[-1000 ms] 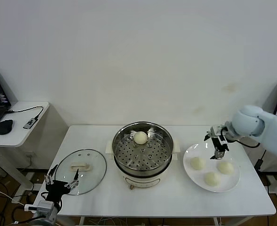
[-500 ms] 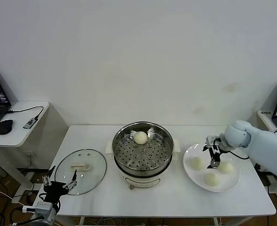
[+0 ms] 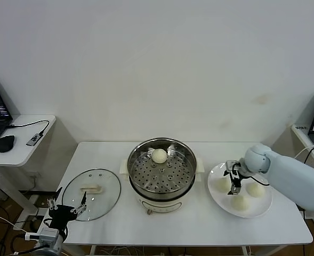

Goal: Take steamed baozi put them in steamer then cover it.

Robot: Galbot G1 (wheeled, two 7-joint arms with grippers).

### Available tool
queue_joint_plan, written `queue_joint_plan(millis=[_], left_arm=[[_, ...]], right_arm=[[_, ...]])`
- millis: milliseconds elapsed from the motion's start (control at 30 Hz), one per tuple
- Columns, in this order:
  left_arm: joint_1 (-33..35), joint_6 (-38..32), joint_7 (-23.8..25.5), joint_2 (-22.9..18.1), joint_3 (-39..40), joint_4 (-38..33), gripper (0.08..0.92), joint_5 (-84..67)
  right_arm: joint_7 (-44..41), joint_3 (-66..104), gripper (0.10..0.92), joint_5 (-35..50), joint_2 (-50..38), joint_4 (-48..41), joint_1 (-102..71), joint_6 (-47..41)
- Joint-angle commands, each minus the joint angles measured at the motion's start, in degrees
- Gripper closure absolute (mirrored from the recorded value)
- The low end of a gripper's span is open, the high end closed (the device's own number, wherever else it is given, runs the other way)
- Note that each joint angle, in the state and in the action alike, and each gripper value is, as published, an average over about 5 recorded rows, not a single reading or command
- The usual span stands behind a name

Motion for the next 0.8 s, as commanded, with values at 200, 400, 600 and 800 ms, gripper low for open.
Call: queue_joint_plan(millis=[200,400,600,800], left_arm=[[0.04,-0.08,0.00,-0.22,0.05,0.05,0.177,0.03],[0.10,-0.03,0.02,-0.21,0.04,-0.10,0.177,0.08],[-0.06,-0.01,0.07,-0.04,0.05,0.15,0.177,0.01],[-0.40,0.08,0.16,0.17,0.24,-0.18,0.177,-0.06]], right_arm=[[0.45,2.04,0.307,-2.46,2.32,-2.75,-1.85,-0.16],[-0.85,1.43,0.407,-2.92,1.19,-1.64,-0.68,-0.25],[-3.12,-2.05,0.451,1.55,-3.00,3.14,6.28,-1.13],[-4.19,-7.42,0.457,9.76,-9.01,10.32,16.47,-3.67]])
